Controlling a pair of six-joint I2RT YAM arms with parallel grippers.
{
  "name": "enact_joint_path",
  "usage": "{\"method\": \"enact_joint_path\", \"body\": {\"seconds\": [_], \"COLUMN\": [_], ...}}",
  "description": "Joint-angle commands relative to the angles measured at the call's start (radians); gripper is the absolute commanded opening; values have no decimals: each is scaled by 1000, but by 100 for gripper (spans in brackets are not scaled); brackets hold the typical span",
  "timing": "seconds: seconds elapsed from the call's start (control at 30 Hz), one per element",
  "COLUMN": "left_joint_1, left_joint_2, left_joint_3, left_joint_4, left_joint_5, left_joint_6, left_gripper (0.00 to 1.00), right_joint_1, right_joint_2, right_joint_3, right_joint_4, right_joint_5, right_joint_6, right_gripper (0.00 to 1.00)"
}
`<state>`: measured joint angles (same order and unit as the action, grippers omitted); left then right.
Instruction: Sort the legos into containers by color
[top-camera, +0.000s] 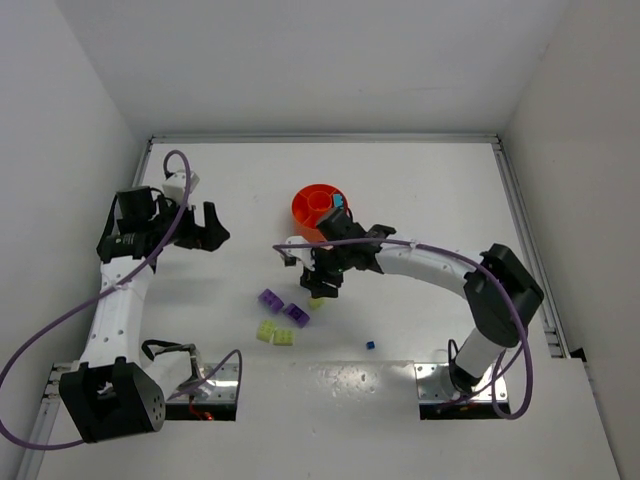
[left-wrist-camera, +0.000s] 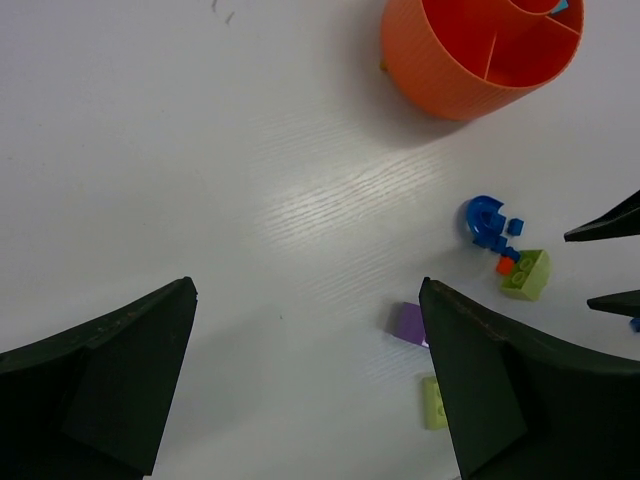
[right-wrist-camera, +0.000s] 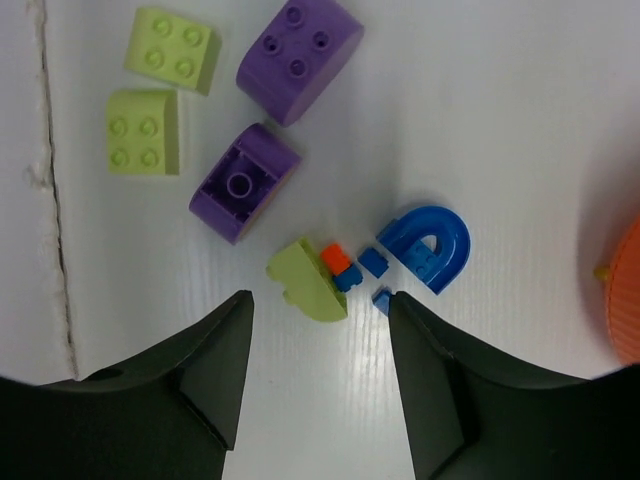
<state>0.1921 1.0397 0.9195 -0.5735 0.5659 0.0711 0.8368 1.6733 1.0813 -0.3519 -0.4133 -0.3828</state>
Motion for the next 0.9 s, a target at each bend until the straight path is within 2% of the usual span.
{"method": "enact_joint_path", "body": {"seconds": [0.0,0.23,0.53,0.67,0.87], "left_joint_1": [15,15,15,15,15], "left_joint_2": [-3,8,-1,8,8], "left_joint_3": [-7,-7,-16,-16,-16], "left_joint_4": [18,18,9,9,9], "left_joint_5": [54,80,80,71,71], "left_joint_6": [16,25,35,35,35], "left_gripper": [100,100,100,100,100], "right_joint_1": [19,41,51,61,70], "right_joint_2": [14,121,164,164,155], "right_joint_3": [-3,74,94,60,16], "right_joint_4": [-50,-99,-122,-133,-133], "right_joint_5": [-77,-32,-2,-2,17], "right_joint_6": [-235,-442,-512,-534,-559], "right_gripper": [57,57,57,45,43]}}
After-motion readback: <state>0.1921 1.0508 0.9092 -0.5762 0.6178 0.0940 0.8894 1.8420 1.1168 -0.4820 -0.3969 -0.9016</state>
